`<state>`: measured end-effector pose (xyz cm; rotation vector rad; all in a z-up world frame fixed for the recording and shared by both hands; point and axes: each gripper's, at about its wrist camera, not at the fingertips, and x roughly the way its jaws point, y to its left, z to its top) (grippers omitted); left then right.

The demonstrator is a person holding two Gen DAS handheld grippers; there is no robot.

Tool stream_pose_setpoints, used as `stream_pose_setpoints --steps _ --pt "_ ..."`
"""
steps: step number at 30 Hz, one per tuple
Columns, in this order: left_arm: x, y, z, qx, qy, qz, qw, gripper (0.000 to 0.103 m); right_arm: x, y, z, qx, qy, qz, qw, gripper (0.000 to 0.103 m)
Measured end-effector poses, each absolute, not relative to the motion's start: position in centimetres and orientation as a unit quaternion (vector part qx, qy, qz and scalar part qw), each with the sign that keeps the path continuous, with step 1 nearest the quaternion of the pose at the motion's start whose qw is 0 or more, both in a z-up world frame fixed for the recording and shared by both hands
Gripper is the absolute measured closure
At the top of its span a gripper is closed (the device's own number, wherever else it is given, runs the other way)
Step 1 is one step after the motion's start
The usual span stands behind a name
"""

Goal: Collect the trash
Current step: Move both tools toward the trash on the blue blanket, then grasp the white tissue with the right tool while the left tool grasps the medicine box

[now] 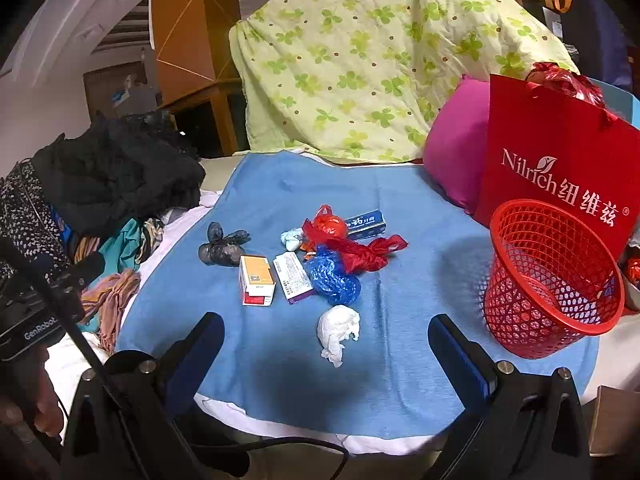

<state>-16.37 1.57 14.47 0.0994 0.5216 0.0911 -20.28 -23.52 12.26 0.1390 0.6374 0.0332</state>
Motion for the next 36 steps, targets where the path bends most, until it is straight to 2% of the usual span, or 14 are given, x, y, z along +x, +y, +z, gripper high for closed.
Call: stream_pose_setpoints --steps 9,14,15,17,21,23,24,27,29,32,33,34,35,36 --pt "-14.9 2.0 13.0 0.046 0.275 0.045 0.959 0.0 -18.9 -23.7 10.9 0.074 0.337 0.017 0.938 0.0" --pt "-11.7 2.9 10.6 0.021 0.32 0.027 0.947 0.0 -16.7 -24.4 7.8 0.101 0.372 0.025 0.922 0.002" --pt "-10.7 3.3 9.9 0.013 0.335 0.02 0.942 0.0 -15.9 -24.6 6.8 0.114 0.384 0.03 0.916 0.004" --pt "-9.2 3.9 8.5 0.0 0.357 0.014 0.934 0.0 -14.3 -24.9 4.9 0.128 0.402 0.036 0.906 0.018" --pt "-5.9 4.7 6.3 -0.024 0.396 0.008 0.918 0.0 -10.9 -25.3 1.2 0.148 0.427 0.045 0.891 0.028" --pt "-4.4 4.6 5.6 -0.039 0.412 -0.002 0.911 0.0 -9.3 -25.2 -0.2 0.171 0.444 0.055 0.878 0.038" --pt "-3.5 4.4 5.2 -0.046 0.421 -0.011 0.906 0.0 -8.5 -25.2 -1.0 0.181 0.45 0.059 0.873 0.039" --pt "-1.3 2.8 4.6 -0.059 0.436 -0.035 0.897 0.0 -6.7 -25.0 -2.4 0.2 0.465 0.056 0.861 0.048" --pt "0.3 1.3 4.2 -0.055 0.442 -0.047 0.894 0.0 -6.0 -25.3 -3.4 0.205 0.474 0.056 0.854 0.06" --pt "2.9 -0.6 2.6 -0.06 0.467 -0.07 0.88 0.0 -5.6 -25.7 -4.1 0.215 0.476 0.06 0.851 0.067" --pt "3.8 -1.2 1.9 -0.062 0.478 -0.077 0.873 0.001 -5.6 -25.7 -3.9 0.217 0.473 0.064 0.852 0.069" --pt "4.5 -1.6 1.3 -0.062 0.488 -0.077 0.867 0.012 -5.8 -25.9 -3.8 0.213 0.47 0.068 0.854 0.071" --pt "5.3 -1.9 0.5 -0.064 0.5 -0.079 0.86 0.027 -6.0 -26.0 -3.7 0.211 0.469 0.069 0.855 0.073" --pt "5.9 -2.2 -0.3 -0.071 0.511 -0.086 0.852 0.035 -6.2 -26.2 -3.5 0.21 0.467 0.071 0.856 0.073"
